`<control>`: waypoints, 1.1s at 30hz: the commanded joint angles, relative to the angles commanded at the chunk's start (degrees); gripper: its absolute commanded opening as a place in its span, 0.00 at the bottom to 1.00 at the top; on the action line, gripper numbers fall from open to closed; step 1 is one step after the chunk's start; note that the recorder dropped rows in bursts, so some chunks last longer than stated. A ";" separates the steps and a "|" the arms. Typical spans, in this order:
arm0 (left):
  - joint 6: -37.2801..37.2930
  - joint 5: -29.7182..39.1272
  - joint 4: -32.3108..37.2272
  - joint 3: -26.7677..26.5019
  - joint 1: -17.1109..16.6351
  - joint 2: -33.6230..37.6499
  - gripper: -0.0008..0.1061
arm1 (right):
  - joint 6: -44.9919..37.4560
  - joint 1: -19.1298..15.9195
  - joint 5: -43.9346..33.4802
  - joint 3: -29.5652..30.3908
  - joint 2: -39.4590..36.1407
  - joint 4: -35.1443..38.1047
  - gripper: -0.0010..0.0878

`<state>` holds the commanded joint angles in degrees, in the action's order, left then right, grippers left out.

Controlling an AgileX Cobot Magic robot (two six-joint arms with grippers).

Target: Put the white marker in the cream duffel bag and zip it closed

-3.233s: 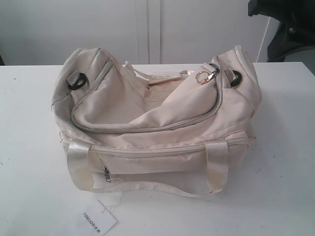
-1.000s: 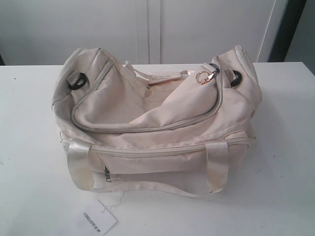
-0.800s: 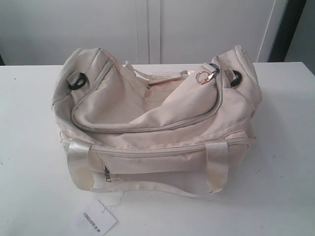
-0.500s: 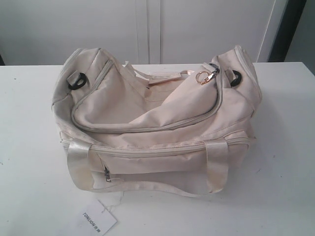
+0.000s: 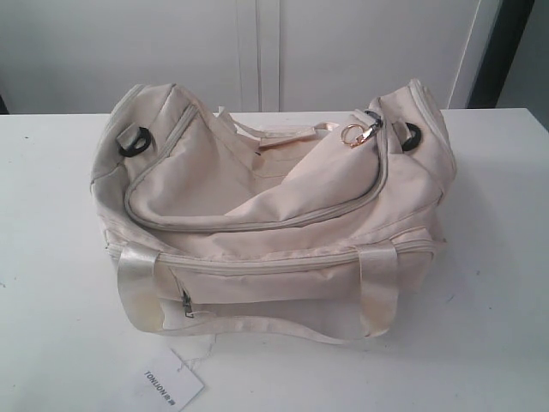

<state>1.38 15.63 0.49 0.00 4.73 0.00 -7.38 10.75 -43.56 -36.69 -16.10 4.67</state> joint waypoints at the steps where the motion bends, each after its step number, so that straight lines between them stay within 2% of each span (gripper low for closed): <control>1: 0.00 0.00 0.00 0.00 0.00 0.00 0.01 | 0.00 0.00 0.00 0.00 0.00 0.00 0.01; 13: 0.00 0.00 0.00 0.00 0.00 0.00 0.01 | 0.00 0.00 0.63 1.04 2.64 -0.11 0.01; 23: 0.00 0.00 0.00 0.00 0.00 0.00 0.01 | 0.00 0.00 6.19 13.24 7.97 -0.11 0.01; 28: 0.00 0.00 0.00 0.00 0.00 0.00 0.01 | 0.00 0.00 13.06 19.24 10.07 -0.21 0.01; 33: 0.00 0.00 0.00 0.00 0.00 0.00 0.01 | 0.00 0.00 14.09 24.53 12.14 -0.21 0.01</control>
<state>1.38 15.63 0.49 0.00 4.73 0.00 -7.38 10.75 -29.47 -12.16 -3.96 4.46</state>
